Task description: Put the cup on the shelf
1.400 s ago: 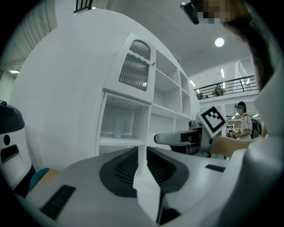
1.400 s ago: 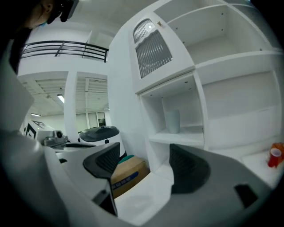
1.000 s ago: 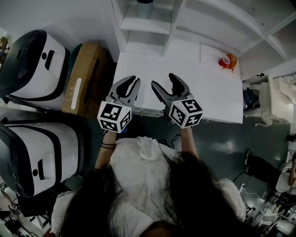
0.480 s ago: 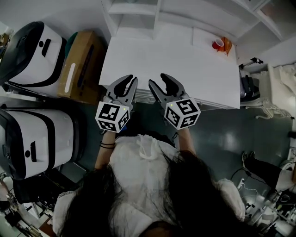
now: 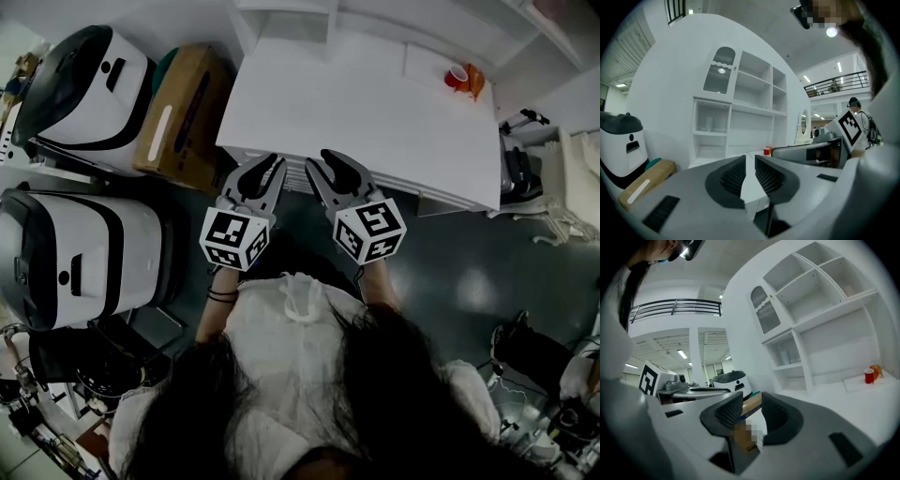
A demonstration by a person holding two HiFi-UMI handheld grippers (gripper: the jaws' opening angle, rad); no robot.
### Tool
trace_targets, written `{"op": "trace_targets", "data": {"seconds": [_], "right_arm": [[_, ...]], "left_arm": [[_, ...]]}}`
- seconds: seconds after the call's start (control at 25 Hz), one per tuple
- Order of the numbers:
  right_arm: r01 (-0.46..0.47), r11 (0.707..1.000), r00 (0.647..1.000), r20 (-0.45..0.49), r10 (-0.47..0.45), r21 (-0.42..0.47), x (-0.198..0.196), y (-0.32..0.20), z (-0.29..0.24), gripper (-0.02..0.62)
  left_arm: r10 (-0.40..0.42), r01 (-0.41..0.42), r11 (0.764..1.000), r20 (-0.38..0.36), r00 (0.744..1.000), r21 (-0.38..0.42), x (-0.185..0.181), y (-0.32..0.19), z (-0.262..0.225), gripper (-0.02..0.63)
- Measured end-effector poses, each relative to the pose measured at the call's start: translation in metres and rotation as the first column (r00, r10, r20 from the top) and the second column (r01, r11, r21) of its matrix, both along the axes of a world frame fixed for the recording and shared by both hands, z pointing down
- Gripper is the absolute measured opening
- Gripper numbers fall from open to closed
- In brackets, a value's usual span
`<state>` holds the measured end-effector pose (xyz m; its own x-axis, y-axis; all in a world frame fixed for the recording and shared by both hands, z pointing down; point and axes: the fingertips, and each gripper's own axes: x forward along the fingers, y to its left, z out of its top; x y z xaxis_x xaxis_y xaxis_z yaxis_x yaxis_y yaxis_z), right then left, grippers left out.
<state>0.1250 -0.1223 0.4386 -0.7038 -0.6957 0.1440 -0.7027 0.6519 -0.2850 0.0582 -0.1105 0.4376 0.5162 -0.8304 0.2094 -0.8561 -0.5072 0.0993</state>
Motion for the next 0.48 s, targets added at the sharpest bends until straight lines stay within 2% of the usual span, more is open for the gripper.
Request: {"op": "trace_targets", "data": {"seconds": [0.24, 0.48], "right_arm": [[0.006, 1.0, 1.0, 0.0, -0.006, 0.006, -0.02, 0.019, -0.003, 0.132], [-0.007, 1.0, 1.0, -0.002, 0.007, 0.012, -0.065, 0.044, -0.002, 0.132]], "left_arm": [[-0.003, 0.003, 1.0, 0.001, 1.0, -0.002, -0.02, 0.025, 0.001, 0.055], [0.008, -0.008, 1.0, 0.007, 1.0, 0.01, -0.063, 0.053, -0.003, 0.055]]}}
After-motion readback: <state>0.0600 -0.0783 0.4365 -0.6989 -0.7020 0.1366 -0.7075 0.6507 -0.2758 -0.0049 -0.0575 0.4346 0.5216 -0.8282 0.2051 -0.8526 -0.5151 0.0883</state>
